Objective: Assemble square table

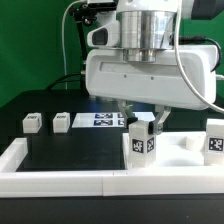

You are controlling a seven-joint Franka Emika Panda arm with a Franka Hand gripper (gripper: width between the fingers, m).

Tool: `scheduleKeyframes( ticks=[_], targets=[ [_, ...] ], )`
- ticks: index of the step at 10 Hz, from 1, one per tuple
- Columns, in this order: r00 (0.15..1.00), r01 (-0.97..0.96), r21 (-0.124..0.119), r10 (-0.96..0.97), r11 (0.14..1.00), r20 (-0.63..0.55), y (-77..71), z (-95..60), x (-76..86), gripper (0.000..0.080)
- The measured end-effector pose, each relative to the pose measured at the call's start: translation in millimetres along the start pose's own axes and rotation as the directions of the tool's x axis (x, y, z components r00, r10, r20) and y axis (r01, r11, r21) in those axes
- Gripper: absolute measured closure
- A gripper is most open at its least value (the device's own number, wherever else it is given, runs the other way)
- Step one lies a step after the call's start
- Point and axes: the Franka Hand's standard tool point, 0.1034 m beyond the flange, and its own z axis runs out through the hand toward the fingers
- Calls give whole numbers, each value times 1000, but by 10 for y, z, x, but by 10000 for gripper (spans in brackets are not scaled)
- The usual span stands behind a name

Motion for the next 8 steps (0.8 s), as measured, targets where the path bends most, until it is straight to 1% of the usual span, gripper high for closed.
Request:
scheduleKeyframes(
  ticks=[2, 5, 6, 8],
  targets=[
    [983, -186, -2, 186, 983, 6, 10, 0, -5, 508],
    [896, -444, -14, 444, 896, 9, 12, 1, -23, 508],
    [826, -563, -15, 563, 826, 8, 8, 3, -34, 508],
    [730, -683, -19, 683, 731, 12, 5, 3, -38, 508]
  ],
)
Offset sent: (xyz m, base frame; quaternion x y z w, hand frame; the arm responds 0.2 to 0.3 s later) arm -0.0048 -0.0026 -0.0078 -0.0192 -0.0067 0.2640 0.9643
